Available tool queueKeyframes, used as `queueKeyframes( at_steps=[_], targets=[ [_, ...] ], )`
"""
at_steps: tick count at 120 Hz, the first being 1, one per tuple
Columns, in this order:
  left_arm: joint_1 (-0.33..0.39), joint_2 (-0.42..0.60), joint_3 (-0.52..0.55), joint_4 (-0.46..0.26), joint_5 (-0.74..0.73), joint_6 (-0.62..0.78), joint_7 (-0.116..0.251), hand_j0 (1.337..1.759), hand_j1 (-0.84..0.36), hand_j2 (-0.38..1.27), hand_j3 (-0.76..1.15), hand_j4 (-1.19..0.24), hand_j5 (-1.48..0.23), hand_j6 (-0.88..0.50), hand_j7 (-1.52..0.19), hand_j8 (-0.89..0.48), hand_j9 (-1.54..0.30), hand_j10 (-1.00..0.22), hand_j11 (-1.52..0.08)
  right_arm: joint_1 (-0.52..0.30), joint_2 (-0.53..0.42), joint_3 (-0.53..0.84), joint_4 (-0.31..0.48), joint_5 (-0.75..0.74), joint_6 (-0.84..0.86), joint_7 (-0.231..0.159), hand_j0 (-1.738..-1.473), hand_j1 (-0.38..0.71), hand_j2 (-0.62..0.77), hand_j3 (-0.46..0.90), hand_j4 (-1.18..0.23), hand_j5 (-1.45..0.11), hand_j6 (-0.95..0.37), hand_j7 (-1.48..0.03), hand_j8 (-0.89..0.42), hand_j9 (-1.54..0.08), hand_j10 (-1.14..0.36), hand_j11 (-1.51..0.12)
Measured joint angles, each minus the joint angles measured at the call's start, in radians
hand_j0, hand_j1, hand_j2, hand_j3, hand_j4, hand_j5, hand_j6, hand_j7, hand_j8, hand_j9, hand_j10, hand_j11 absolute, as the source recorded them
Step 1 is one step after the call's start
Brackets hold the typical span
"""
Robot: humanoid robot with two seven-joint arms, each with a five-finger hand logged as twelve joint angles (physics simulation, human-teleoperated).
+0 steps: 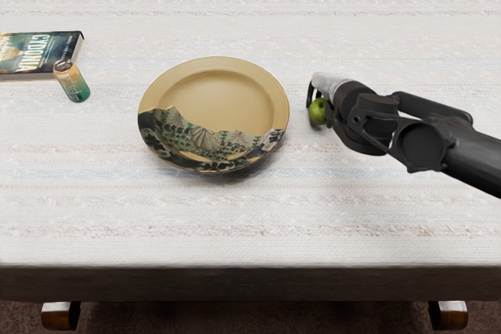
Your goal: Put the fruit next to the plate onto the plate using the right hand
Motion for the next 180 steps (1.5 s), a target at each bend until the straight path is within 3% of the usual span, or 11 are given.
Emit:
queueKeyframes(
  at_steps=[68, 109, 180],
  targets=[
    [0.000, 0.000, 0.000, 0.000, 0.000, 0.000, 0.000, 1.658, 0.35, 0.00, 0.00, 0.00, 0.00, 0.00, 0.00, 0.00, 0.00, 0.00, 0.00, 0.072, -0.008, 0.093, 0.016, 0.003, 0.007, 0.000, -1.655, 0.36, 0.37, 0.00, -0.55, -1.03, -0.38, -0.97, -0.39, -1.00, -0.72, -1.00],
    [0.000, 0.000, 0.000, 0.000, 0.000, 0.000, 0.000, 1.658, 0.35, 0.00, 0.00, 0.00, 0.00, 0.00, 0.00, 0.00, 0.00, 0.00, 0.00, 0.083, -0.001, 0.138, 0.105, 0.016, 0.007, 0.000, -1.654, 0.37, 0.39, 0.00, -0.54, -1.03, -0.37, -0.97, -0.39, -1.00, -0.73, -1.00],
    [-0.001, 0.000, 0.000, 0.000, 0.000, 0.000, 0.000, 1.658, 0.35, 0.00, 0.00, 0.00, 0.00, 0.00, 0.00, 0.00, 0.00, 0.00, 0.00, 0.070, 0.143, 0.135, 0.123, 0.023, -0.001, 0.001, -1.656, 0.33, 0.34, 0.00, -0.58, -1.03, -0.39, -0.97, -0.41, -1.01, -0.72, -1.01]
  ],
)
